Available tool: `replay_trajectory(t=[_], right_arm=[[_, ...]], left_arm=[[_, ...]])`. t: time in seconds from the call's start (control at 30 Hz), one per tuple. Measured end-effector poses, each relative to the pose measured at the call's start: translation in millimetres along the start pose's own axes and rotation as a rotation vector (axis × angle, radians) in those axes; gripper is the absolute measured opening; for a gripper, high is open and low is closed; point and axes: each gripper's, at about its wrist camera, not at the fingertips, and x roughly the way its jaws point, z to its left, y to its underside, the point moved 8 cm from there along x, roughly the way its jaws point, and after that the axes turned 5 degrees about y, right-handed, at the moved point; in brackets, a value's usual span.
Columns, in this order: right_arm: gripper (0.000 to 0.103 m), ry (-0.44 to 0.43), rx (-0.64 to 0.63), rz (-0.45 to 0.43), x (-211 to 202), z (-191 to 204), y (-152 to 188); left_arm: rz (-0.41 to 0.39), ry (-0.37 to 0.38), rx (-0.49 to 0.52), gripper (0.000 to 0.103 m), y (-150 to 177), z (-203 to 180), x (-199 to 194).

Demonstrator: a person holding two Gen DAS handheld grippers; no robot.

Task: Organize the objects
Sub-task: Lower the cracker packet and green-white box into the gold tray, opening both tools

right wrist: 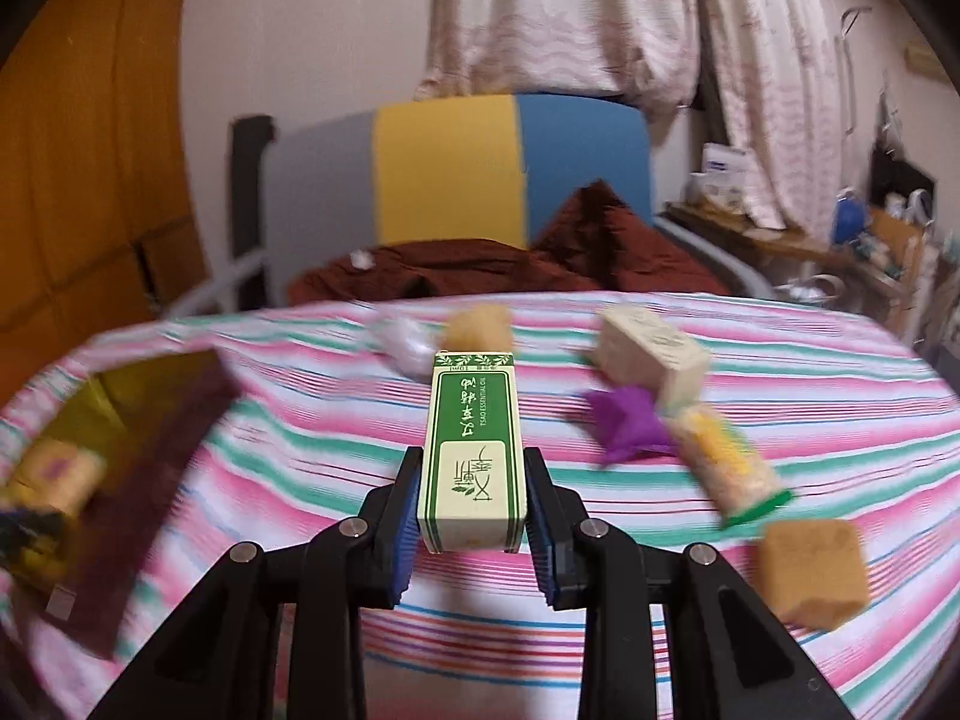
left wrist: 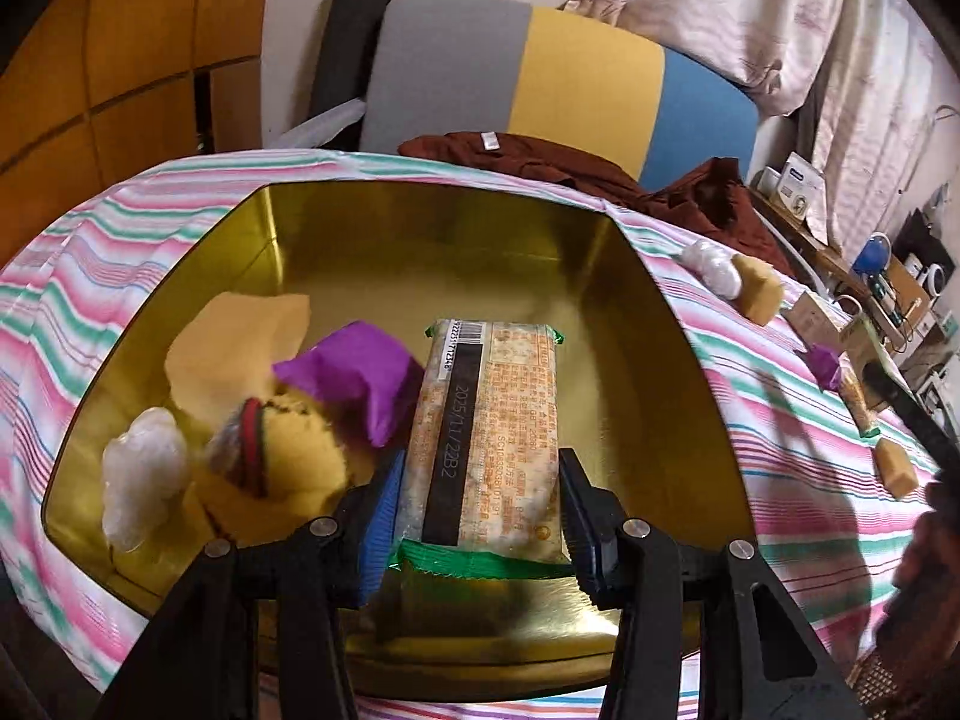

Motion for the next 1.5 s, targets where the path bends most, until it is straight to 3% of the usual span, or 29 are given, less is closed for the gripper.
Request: replay_trajectory(t=[0.2,0.27,0.33,0.43,0.6,0.7,0.93,1.17,1.5], right_arm=[[0.03,-0.207,-0.062,0.018,-21,83,-6],[0.03,-0.257,-0.08,0.034,-25,105,-4],[0.03,-0.305,-0.096,0.058,-26,128,1],[0.03,-0.343,-0.124,0.095,-25,152,13],[0.03,-0.363,-0.16,0.177,-15,178,31],[0.03,-0.372,-0.186,0.207,-11,191,39],[0.031,-0.336,-0.221,0.253,-4,205,53],[0.042,-0.343,-0.213,0.245,-11,204,57],[0.044,-0.291,-0.118,0.178,-20,160,33]], left_arm=[[-0.002,-0.027,-0.009,0.051,7,9,-3],[-0.018,-0.016,-0.012,0.058,7,8,-7],[-0.055,0.013,-0.033,0.075,4,8,-17],[-0.134,0.037,-0.06,0.082,-6,10,-35],[-0.271,-0.029,-0.148,0.1,-26,36,-67],[-0.312,-0.071,-0.21,0.102,-34,56,-79],[-0.28,-0.131,-0.296,0.103,-33,80,-76],[-0.248,-0.138,-0.317,0.103,-24,80,-70],[-0.198,-0.072,-0.271,0.103,-19,52,-61]])
